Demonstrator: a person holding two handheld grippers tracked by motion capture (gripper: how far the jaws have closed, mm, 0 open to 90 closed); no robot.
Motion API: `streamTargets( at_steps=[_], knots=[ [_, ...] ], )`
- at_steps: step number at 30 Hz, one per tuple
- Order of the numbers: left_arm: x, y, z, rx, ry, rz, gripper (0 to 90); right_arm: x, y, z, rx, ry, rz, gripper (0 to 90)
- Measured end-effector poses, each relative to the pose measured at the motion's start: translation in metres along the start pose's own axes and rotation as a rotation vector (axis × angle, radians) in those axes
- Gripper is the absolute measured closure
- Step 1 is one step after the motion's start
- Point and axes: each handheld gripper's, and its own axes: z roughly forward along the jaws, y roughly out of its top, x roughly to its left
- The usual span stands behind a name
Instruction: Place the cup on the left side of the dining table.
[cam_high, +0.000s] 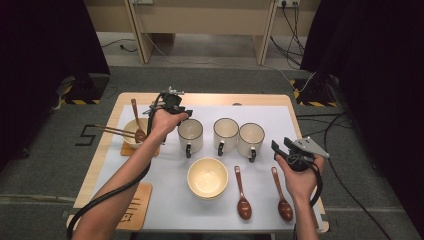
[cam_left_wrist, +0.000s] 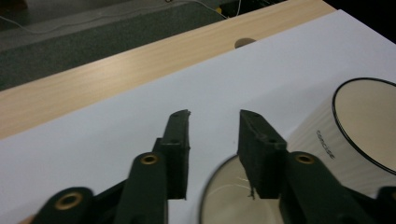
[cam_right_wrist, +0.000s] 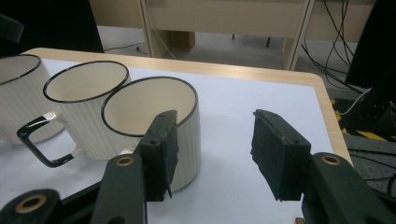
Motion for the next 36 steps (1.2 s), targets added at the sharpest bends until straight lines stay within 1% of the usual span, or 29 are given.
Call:
streamTargets(
  at_steps=[2,5,7,12,14,15,17,20,21,23,25,27,29,31,33,34,36],
  knots=[
    [0.004,-0.004,-0.001,0.022,-0.013,-0.026,58.7,0.001,0.001,-0.002,0.000,0.003,0.002,50.8],
    [0.008,-0.010,-0.002,0.044,-0.020,-0.046,57.0,0.001,0.002,-0.001,-0.004,0.003,-0.004,50.8],
    [0.010,-0.013,-0.002,0.061,-0.021,-0.046,56.0,0.002,0.002,-0.001,0.002,0.007,-0.002,50.7],
    [0.015,-0.021,0.000,0.094,-0.023,-0.074,53.8,0.004,0.001,0.001,0.015,0.015,-0.007,50.4],
    [0.016,-0.022,0.000,0.100,-0.022,-0.069,54.4,0.005,0.001,0.000,0.017,0.015,-0.007,50.4],
    [0.016,-0.024,0.003,0.125,-0.032,-0.074,55.2,0.005,0.001,0.001,0.015,0.015,-0.007,50.3],
    [0.016,-0.025,0.005,0.130,-0.034,-0.078,55.9,0.005,0.001,0.001,0.018,0.015,-0.008,50.3],
    [0.016,-0.029,0.012,0.166,-0.034,-0.079,57.0,0.006,0.000,0.002,0.024,0.020,-0.010,50.2],
    [0.015,-0.030,0.014,0.171,-0.033,-0.089,57.6,0.006,0.000,0.002,0.023,0.020,-0.012,50.2],
    [0.016,-0.032,0.018,0.183,-0.035,-0.091,59.8,0.006,0.000,0.002,0.020,0.019,-0.016,50.2],
    [0.017,-0.034,0.021,0.190,-0.039,-0.105,64.0,0.006,0.000,0.002,0.027,0.023,-0.014,50.2],
    [0.016,-0.034,0.023,0.202,-0.029,-0.091,67.4,0.006,-0.001,0.003,0.034,0.024,-0.013,50.2],
    [0.015,-0.035,0.025,0.204,-0.033,-0.095,72.6,0.006,-0.001,0.003,0.033,0.024,-0.014,50.2],
    [0.015,-0.035,0.026,0.206,-0.018,-0.079,77.4,0.006,-0.001,0.002,0.035,0.023,-0.014,50.2],
    [0.013,-0.035,0.026,0.211,-0.004,-0.061,78.0,0.006,0.000,0.002,0.034,0.023,-0.012,50.2],
    [0.013,-0.035,0.026,0.211,-0.004,-0.061,78.4,0.006,0.000,0.002,0.034,0.023,-0.012,50.2],
    [0.009,-0.034,0.026,0.210,0.016,-0.031,79.1,0.006,-0.001,0.002,0.035,0.024,-0.014,50.2]
  ],
)
